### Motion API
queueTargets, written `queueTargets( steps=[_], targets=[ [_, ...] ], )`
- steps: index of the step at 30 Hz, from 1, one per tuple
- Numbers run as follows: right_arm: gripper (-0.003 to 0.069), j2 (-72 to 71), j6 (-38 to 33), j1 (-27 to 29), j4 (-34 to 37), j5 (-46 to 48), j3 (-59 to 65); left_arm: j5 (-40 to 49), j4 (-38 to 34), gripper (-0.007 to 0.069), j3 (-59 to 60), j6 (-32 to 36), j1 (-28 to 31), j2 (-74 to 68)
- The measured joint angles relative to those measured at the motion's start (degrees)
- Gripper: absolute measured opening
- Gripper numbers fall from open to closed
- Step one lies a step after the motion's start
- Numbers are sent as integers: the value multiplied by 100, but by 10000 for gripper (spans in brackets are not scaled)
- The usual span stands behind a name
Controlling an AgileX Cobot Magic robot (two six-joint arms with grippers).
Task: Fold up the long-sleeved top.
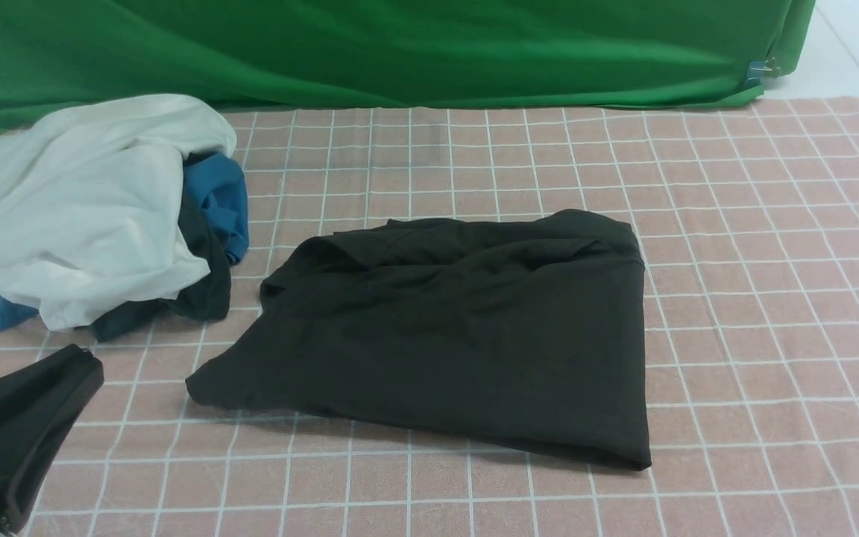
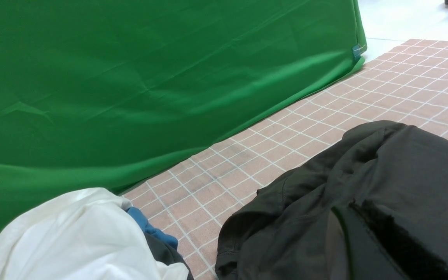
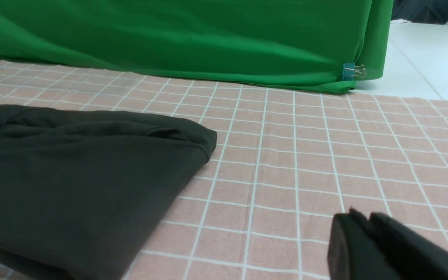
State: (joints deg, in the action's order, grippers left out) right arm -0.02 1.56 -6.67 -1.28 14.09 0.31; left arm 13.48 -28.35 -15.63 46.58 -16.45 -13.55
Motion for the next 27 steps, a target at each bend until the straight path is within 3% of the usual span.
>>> queueTargets(
  steps=[19,22,27],
  targets=[
    [141,0,17,0,0,0,0,-140,155,18,48,-92,0,0],
    [150,0,17,0,0,0,0,-594,488,18,230,-732,185,27],
    [157,0,17,0,0,0,0,-801,1453,18,776,-2345,1197,389]
  ],
)
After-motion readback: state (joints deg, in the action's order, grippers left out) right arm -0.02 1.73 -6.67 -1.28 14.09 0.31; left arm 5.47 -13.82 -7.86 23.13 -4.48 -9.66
